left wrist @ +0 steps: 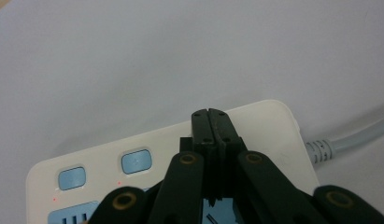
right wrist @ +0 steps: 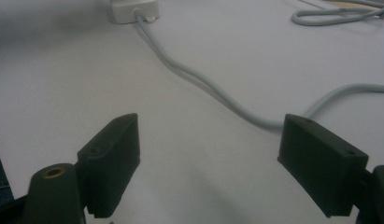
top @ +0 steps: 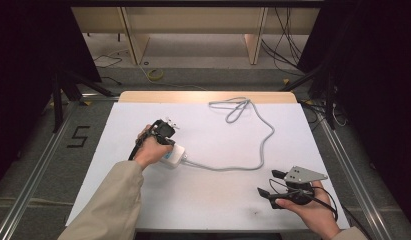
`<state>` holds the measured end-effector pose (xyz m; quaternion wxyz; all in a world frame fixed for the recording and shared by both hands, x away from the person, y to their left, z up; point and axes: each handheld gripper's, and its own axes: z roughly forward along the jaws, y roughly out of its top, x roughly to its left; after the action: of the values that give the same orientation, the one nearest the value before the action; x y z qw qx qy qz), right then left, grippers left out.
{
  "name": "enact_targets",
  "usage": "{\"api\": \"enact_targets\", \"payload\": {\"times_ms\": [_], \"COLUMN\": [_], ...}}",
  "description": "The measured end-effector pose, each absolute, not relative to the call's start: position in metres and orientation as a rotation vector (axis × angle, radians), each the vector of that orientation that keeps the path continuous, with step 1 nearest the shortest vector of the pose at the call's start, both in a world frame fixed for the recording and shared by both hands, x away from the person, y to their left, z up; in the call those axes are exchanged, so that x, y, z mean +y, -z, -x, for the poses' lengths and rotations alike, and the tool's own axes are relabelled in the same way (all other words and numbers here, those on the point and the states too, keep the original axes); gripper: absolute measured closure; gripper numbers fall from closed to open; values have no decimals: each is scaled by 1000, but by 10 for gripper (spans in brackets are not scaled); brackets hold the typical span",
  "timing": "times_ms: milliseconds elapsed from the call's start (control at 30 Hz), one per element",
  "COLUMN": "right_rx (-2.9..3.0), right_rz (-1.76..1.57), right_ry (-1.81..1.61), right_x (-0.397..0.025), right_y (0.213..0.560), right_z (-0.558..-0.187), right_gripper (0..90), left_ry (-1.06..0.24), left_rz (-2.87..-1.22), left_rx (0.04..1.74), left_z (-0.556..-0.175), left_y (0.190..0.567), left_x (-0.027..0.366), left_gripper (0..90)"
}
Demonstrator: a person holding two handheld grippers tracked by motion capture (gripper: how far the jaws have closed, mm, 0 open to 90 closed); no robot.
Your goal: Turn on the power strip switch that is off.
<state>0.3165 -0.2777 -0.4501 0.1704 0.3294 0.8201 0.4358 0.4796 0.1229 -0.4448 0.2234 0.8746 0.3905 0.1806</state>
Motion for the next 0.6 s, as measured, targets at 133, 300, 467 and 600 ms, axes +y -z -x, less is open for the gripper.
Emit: {"api": "enact_targets", "payload": {"times_ms": [133,300,467,600], "right_rx": [2330,2331,2330,2329], "right_rz": [-936,-936,-936,-935], "right_ry": [-1238,-1239,-1238,-1240], "right_x": [-278,-278,-278,-278], "right_y": [450,450,450,450], "right_z": [-317,-317,-317,-317], "right_gripper": [210,210,210,210], "left_ry": [-510,-514,-522,-524], "left_rz": [-2423,-2423,-2433,-2439], "left_rx": [1073,1079,1087,1090], "left_z": [-480,-480,-480,-480], "left_y": [445,445,445,445], "left_x": [121,120,119,118], "left_gripper": [900,900,900,900]}}
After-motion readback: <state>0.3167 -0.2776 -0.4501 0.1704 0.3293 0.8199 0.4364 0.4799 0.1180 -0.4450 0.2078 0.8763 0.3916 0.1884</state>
